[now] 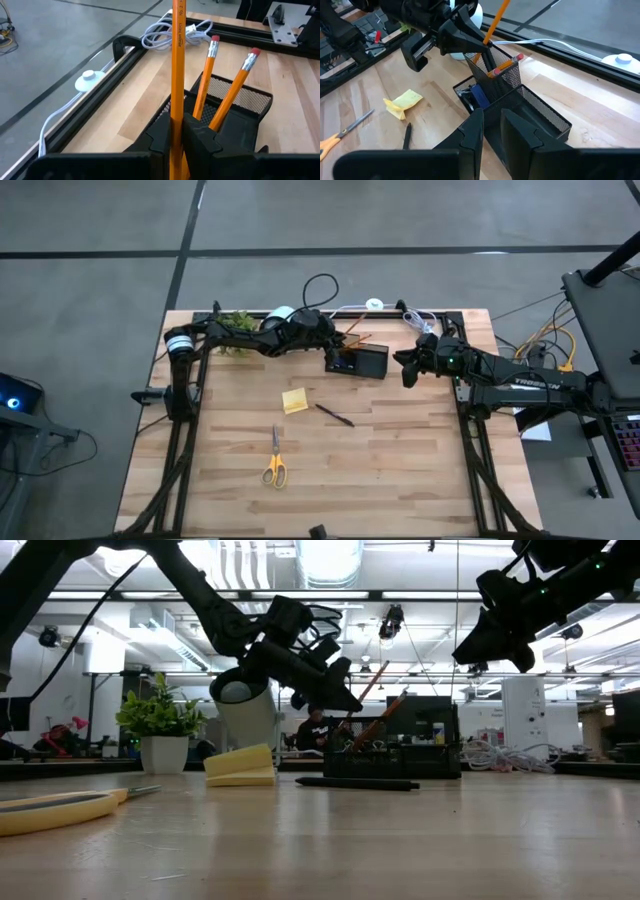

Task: Pick and place office supplies into organizer
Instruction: Put the pencil into the desk organizer

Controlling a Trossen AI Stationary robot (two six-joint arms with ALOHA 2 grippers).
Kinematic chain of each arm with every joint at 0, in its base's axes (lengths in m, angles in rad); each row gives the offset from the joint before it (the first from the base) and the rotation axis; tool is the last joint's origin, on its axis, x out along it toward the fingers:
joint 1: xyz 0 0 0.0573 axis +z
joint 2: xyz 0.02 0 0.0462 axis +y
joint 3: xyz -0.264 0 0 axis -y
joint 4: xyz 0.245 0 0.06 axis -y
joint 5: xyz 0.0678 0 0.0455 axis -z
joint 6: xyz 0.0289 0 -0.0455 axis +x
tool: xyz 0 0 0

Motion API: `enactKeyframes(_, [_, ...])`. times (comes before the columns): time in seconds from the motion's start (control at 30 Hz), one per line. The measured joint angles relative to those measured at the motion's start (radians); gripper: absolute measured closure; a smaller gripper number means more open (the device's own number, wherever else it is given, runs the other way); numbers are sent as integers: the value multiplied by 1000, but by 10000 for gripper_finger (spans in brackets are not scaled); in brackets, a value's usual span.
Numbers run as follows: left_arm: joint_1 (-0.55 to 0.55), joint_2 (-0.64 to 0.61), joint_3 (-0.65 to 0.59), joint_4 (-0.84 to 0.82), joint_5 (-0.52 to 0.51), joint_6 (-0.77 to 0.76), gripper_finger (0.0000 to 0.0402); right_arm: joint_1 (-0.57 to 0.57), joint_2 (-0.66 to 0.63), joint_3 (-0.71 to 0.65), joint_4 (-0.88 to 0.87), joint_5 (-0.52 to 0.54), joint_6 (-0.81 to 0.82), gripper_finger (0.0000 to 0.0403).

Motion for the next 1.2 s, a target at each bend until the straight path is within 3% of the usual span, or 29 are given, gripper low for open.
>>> enactKeyframes(0.97, [0,0,0,17,65,3,372,0,0,0,0,3,-1,346])
enactKeyframes(1.2, [0,0,0,17,82,0,311,0,0,0,0,3,-1,346])
